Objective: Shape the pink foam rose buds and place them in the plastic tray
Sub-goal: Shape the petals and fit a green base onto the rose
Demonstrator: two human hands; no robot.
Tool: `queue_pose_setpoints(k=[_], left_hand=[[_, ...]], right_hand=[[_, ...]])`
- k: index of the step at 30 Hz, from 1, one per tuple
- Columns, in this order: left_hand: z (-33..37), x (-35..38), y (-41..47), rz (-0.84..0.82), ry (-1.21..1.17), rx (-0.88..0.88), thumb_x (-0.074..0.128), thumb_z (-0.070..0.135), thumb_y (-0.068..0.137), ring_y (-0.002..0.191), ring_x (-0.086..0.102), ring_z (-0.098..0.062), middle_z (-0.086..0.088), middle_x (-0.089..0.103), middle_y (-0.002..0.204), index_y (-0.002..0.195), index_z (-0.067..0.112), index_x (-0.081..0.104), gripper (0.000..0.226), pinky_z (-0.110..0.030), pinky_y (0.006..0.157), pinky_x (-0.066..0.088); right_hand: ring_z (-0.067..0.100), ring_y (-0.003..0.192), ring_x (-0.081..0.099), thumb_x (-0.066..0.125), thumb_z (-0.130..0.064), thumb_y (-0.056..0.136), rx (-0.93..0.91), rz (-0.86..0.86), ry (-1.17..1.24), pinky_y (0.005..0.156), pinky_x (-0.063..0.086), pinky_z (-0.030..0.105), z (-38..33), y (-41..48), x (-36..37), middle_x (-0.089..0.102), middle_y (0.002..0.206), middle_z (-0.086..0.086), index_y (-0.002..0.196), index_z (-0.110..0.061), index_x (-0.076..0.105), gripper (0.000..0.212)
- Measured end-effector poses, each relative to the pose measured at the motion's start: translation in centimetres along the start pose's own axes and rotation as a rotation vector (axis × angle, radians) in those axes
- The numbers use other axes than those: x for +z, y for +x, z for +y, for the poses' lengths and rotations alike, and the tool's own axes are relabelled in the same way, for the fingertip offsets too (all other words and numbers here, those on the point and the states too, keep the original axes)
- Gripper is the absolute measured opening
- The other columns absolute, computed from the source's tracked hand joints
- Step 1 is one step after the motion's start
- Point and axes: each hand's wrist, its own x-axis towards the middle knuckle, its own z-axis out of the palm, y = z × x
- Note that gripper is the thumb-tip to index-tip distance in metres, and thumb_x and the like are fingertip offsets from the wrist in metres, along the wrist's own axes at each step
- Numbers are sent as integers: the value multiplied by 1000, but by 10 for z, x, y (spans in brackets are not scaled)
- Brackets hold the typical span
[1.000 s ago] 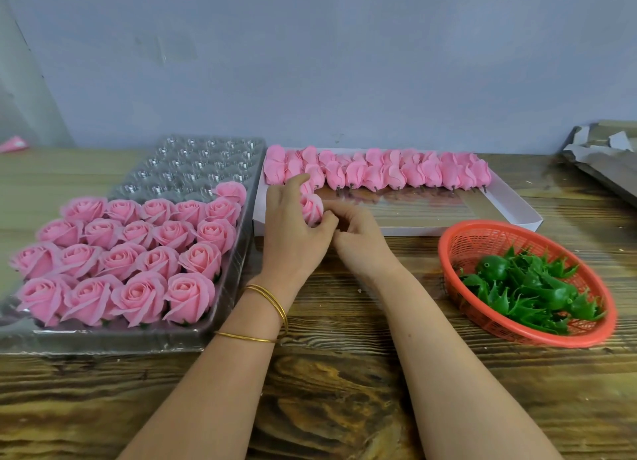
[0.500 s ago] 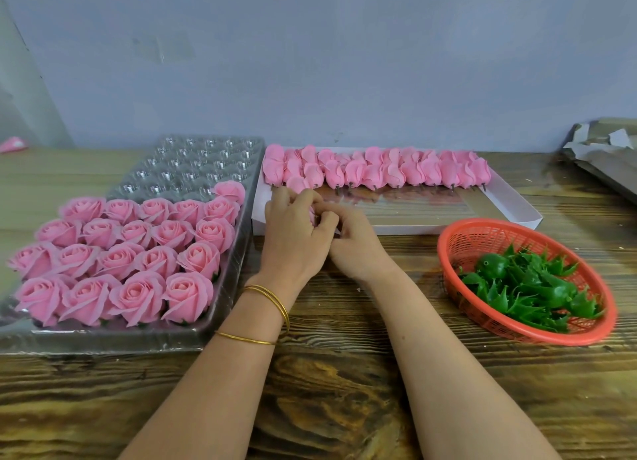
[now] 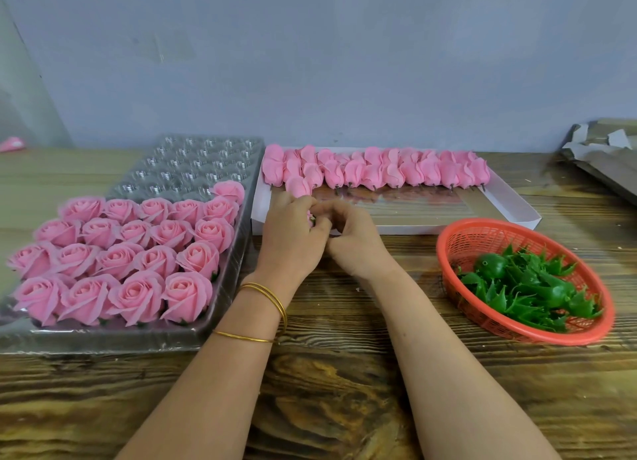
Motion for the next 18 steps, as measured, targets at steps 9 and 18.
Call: queue_pose_setpoints(k=[9, 18], left_hand=[[-4, 4, 2, 22, 45, 19, 58, 13, 84, 89, 50, -24, -7, 46, 95, 97, 4, 67, 18, -20, 68, 25], [-8, 4, 4, 39, 75, 59, 56, 17, 83, 77, 41, -18, -2, 43, 85, 72, 14, 50, 13, -29, 63, 22]], right_hand=[[10, 69, 52, 55, 21, 77, 25, 54, 33, 57, 44, 20, -3, 0, 0, 55, 82, 1, 86, -18, 49, 40], [15, 67, 49, 52, 19, 77, 35, 37, 1, 55, 40, 21, -4, -3, 0, 53, 77, 7, 85, -14, 48, 34]])
